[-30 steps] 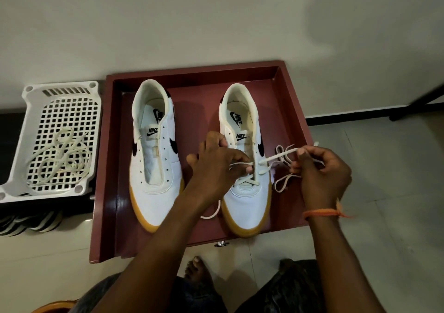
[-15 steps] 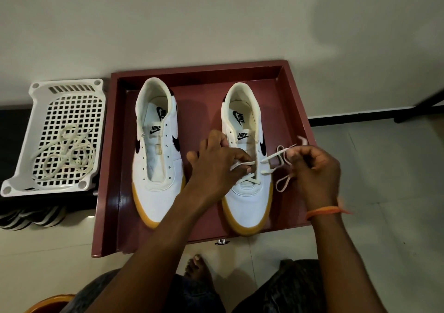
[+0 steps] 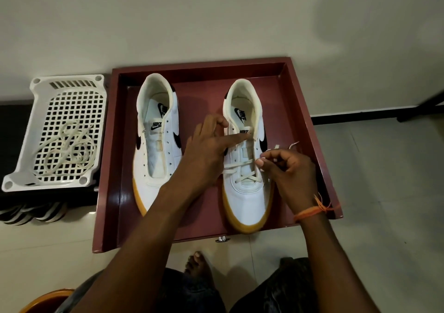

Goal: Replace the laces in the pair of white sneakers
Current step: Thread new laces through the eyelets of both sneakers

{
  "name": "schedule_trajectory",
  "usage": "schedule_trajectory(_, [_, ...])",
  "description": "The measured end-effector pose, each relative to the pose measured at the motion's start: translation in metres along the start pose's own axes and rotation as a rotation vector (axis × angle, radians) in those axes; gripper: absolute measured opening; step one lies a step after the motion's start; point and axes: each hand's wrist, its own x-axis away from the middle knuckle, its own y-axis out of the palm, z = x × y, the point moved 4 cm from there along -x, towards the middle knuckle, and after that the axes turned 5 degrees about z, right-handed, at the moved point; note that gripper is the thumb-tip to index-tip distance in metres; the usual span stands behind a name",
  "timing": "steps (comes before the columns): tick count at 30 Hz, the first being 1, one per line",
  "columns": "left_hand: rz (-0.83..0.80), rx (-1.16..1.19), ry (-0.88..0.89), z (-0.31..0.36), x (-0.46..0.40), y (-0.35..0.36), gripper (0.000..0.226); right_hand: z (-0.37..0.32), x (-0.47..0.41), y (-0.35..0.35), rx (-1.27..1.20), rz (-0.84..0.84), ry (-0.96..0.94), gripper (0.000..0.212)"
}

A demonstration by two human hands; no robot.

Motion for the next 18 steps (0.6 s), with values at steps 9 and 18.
schedule_trajectory(9, [0.025, 0.148, 0.028, -0.003, -0.001, -0.004, 0.059, 0.018, -0.007, -0.051, 0.015, 0.563, 0.093, 0.01])
schedule_trajectory(18, [-0.006, 0.142, 0.024, 0.0, 0.0, -0.002, 0.05, -0.006, 0.001, -0.002, 0.089, 0.066, -0.114, 0.012])
